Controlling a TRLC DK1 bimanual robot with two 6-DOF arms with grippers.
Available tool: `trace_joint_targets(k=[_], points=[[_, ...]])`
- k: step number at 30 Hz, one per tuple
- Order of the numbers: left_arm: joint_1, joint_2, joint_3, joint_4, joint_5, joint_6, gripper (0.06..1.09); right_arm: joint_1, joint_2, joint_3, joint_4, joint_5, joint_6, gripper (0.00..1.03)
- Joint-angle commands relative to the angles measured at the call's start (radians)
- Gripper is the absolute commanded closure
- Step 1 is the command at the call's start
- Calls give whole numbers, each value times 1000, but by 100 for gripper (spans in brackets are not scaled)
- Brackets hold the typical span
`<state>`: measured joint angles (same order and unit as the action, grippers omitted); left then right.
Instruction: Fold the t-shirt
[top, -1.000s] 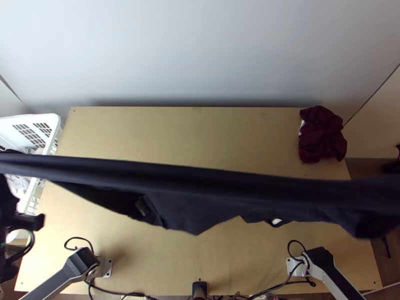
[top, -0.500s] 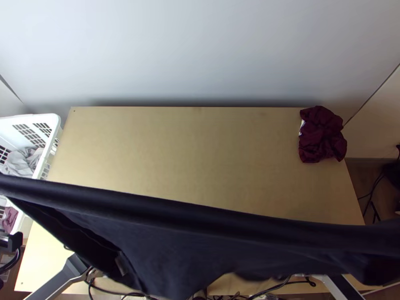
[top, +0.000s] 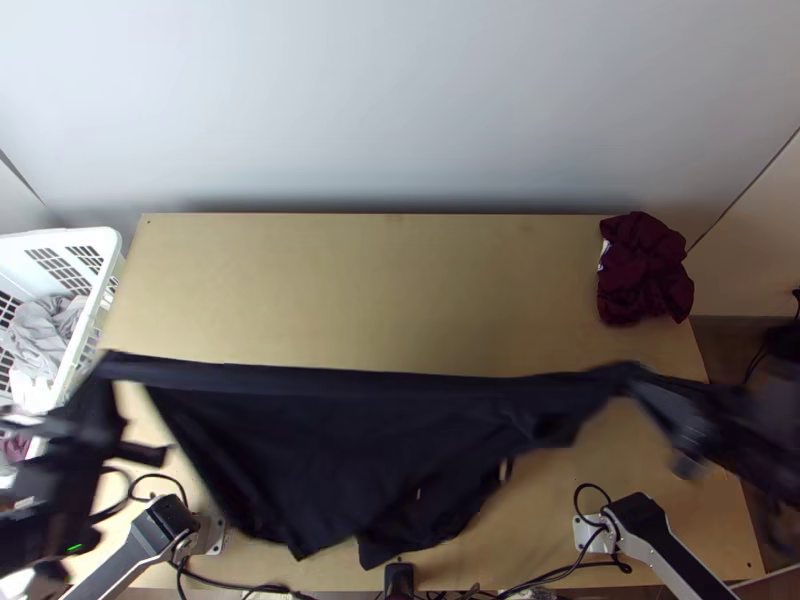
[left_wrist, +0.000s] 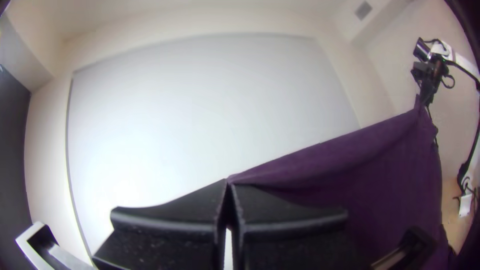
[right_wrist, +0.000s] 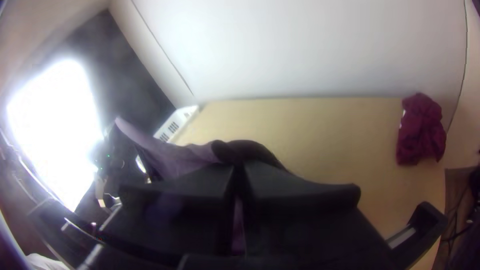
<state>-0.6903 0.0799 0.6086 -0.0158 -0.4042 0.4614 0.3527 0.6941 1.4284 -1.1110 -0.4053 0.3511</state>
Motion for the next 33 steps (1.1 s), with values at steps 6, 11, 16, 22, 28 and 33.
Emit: trace_joint_targets(k=[6, 11, 16, 22, 28, 33], points=[[89, 208, -408, 335, 111, -50, 105, -90, 275, -534, 476, -12, -181, 100], [483, 523, -349, 505, 413, -196, 105, -162, 502, -493, 718, -36, -196, 100], [683, 923, -124, 544, 456, -267, 105, -210, 759, -335, 755, -38, -255, 100], [744, 1262, 79, 597, 530, -277, 105, -284, 1012, -141, 836, -40, -259, 100], [739, 1568, 304, 608, 527, -299, 105, -276, 1248, 58, 901, -38, -207, 100], [727, 1801, 482, 614, 507, -299, 105, -274, 1421, 241, 896, -29, -196, 100]])
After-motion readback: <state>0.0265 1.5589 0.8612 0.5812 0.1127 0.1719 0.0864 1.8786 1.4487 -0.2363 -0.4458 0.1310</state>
